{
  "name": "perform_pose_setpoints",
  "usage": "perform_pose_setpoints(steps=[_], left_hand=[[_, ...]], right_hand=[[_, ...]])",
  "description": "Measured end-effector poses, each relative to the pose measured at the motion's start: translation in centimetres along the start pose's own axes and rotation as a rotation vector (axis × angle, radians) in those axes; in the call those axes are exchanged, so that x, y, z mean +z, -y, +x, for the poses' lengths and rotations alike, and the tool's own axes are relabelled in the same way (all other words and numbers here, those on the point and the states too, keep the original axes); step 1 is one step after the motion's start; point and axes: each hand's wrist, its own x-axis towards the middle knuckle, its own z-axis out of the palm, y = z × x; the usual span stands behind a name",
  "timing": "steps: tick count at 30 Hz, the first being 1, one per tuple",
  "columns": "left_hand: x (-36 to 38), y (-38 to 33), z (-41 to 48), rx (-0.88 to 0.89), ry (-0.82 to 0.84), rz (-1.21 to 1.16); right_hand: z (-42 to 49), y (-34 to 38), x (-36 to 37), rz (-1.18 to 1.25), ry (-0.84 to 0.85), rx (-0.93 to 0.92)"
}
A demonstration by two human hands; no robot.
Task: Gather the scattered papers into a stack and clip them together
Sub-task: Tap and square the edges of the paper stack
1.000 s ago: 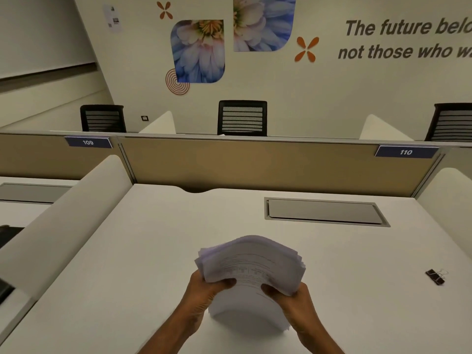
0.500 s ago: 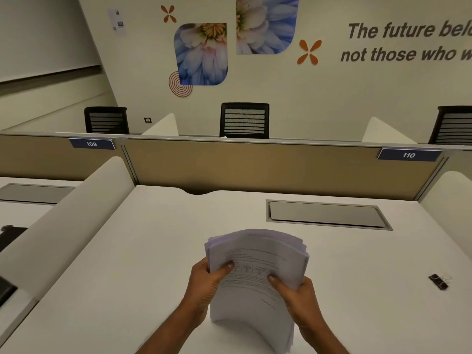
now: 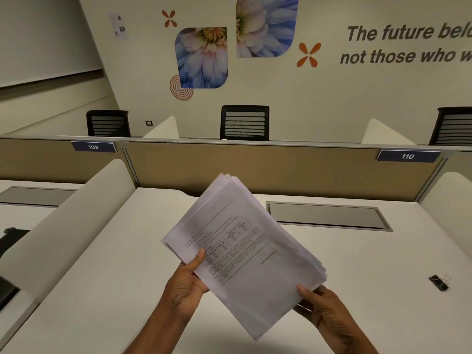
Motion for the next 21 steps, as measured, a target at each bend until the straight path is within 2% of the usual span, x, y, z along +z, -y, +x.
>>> perform_pose_setpoints(steps=[3,5,9,14,18,21], left_hand=[[0.2,1.4,-0.3,-0.020,0.034,-0.042],[-0.4,2.0,-0.4,0.011,-0.002,0.023],[-2.6,0.5,-0.1,0.164,-0.217,0.303],[-4.0,-1.2,0.4,0.252,-0.255,0.786],[-3.5,-0.7,1.1,0.292,-0.310,0.832],[-4.2,0.1,1.8,0.258,-0.326,0.825]], right_hand=[[-0.3,-0.3,1.6,0.092,-0.004,-0.023],[-0.3,-0.4,2.3,0.073,-0.033,-0.080],[0.1,-0.2,2.3,-0.068,-0.104,-0.244],[0.7,-0.5,2.6,-0.155,-0.144,-0.329],[1.4,-1.3,3.3,-0.194,-0.156,-0.314],[1.9,-2.2,3.1,-0.218,-0.188,-0.281]])
